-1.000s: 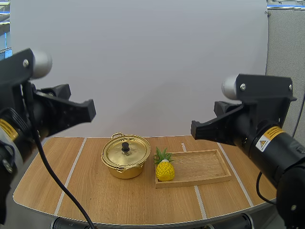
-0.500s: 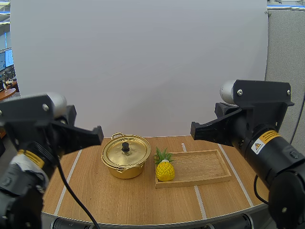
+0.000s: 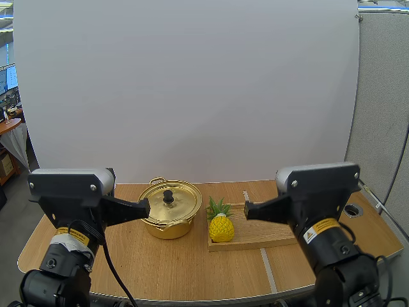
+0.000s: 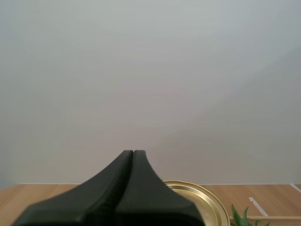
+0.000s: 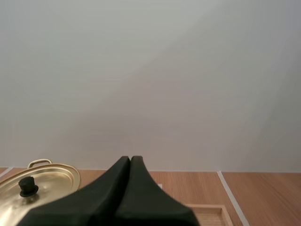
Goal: Open the pot, put the grape inside, and close it
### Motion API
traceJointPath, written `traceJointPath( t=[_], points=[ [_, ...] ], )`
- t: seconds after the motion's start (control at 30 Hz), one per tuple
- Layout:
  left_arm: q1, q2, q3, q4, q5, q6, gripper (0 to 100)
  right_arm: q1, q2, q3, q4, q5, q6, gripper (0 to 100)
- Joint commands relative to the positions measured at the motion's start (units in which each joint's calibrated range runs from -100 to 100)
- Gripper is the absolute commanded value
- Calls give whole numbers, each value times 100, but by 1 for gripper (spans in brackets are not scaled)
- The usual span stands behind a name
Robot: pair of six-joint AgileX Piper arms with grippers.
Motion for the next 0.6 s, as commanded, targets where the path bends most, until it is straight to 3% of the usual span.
traceJointPath(
  t=[0.0,0.23,0.57],
  points=[
    [10,-22,402,59,-188,88,0,-24,-42,497,-29,-188,15,0],
    [10,-22,1192,59,-1589,143,0,-24,-42,969,-64,-383,15,0],
    [10,-22,1192,59,212,137,0,-24,-42,972,-64,266,15,0]
  ],
)
